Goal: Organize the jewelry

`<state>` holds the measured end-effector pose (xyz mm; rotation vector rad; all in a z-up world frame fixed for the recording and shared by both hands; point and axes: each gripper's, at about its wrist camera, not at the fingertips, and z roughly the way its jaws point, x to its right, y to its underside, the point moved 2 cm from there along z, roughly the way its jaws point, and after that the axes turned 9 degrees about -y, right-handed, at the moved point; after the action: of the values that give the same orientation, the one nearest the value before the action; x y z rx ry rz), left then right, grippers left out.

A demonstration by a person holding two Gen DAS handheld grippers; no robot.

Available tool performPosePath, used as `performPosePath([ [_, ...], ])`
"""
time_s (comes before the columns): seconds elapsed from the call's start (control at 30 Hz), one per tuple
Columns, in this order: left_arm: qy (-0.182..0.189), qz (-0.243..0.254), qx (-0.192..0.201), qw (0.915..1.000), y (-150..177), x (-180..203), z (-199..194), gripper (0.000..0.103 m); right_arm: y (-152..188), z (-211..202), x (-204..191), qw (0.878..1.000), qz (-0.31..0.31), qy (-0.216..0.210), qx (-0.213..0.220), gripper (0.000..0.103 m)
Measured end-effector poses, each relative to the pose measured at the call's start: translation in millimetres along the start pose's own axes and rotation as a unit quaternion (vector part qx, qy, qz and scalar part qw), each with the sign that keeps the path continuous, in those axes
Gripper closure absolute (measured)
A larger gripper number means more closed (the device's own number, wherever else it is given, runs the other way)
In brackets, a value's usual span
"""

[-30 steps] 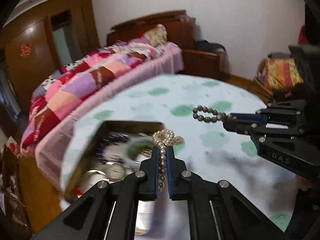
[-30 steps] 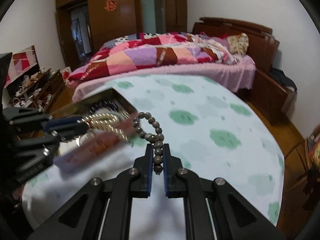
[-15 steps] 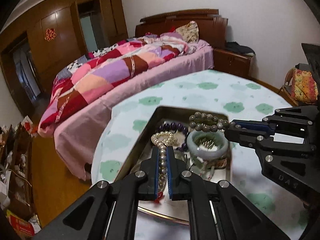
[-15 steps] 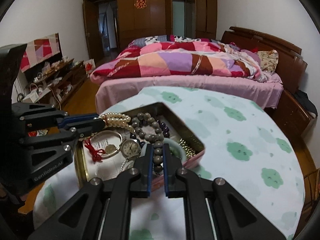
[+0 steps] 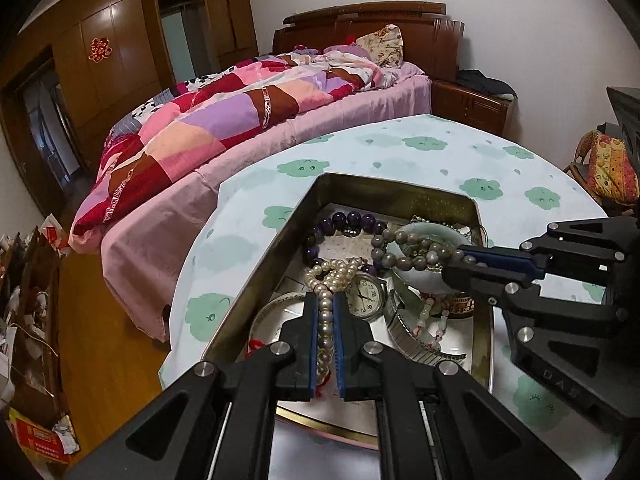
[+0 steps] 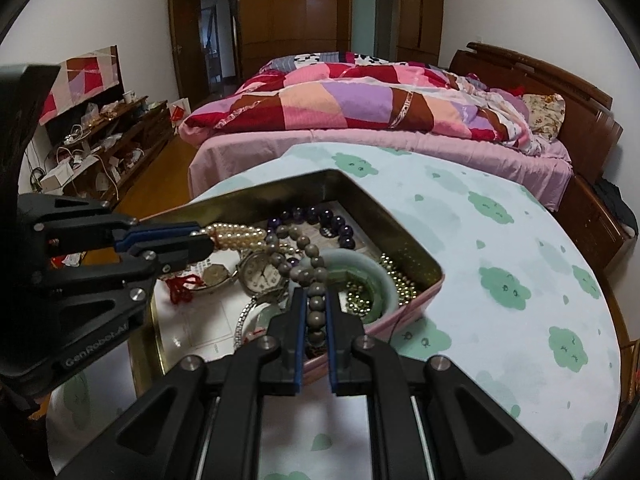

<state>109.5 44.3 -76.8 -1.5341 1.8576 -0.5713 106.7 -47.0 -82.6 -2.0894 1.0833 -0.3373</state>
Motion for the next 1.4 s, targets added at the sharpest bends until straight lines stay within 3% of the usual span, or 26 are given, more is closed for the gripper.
performPosePath([
  [0.27, -0.004, -0.004, -0.013, 0.9999, 5.3, -0.2, 5.6, 0.097, -1.4, 5.8, -2.7, 1.000, -0.004, -0.004, -0.002, 0.089],
  [0.43, -0.016, -0.002, -0.013, 0.9998, 7.3, -1.7, 0.5, 0.096, 0.7, 7.1, -4.9, 1.000, -0.006, -0.003, -0.005, 0.068],
  [0.47, -0.021, -0.002, -0.014, 0.9997, 7.2, -2.9, -0.6, 0.092, 0.9, 7.8, -6.0, 1.000, -0.008, -0.004, -0.005, 0.063],
  [0.53, -0.027, -0.009, -0.012, 0.9995, 7.3, -7.0, -4.3, 0.073, 0.9, 7.5, -8.4, 1.000, -0.011, -0.005, -0.005, 0.060],
  [0.57, -0.034, -0.014, -0.008, 0.9993, 7.4, -10.0, -8.0, 0.051, 0.7, 7.2, -8.9, 1.000, -0.010, -0.004, -0.005, 0.056],
  [0.6, -0.047, -0.021, 0.002, 0.9987, 7.4, -13.7, -13.0, 0.039, 0.8, 5.3, -9.7, 1.000, -0.008, -0.004, -0.004, 0.052],
  [0.63, -0.049, -0.024, 0.011, 0.9984, 7.9, -16.5, -17.9, 0.037, 1.0, 3.4, -9.2, 1.000, -0.006, -0.002, -0.002, 0.050],
  [1.1, -0.047, -0.053, 0.047, 0.9964, 8.2, -34.6, -64.9, 0.036, 14.9, -51.7, -8.0, 0.998, 0.028, 0.041, 0.032, 0.036],
  [1.4, -0.042, -0.060, 0.064, 0.9952, 7.6, -33.7, -85.8, 0.036, 19.2, -80.3, -0.5, 0.995, 0.043, 0.067, 0.058, 0.034],
])
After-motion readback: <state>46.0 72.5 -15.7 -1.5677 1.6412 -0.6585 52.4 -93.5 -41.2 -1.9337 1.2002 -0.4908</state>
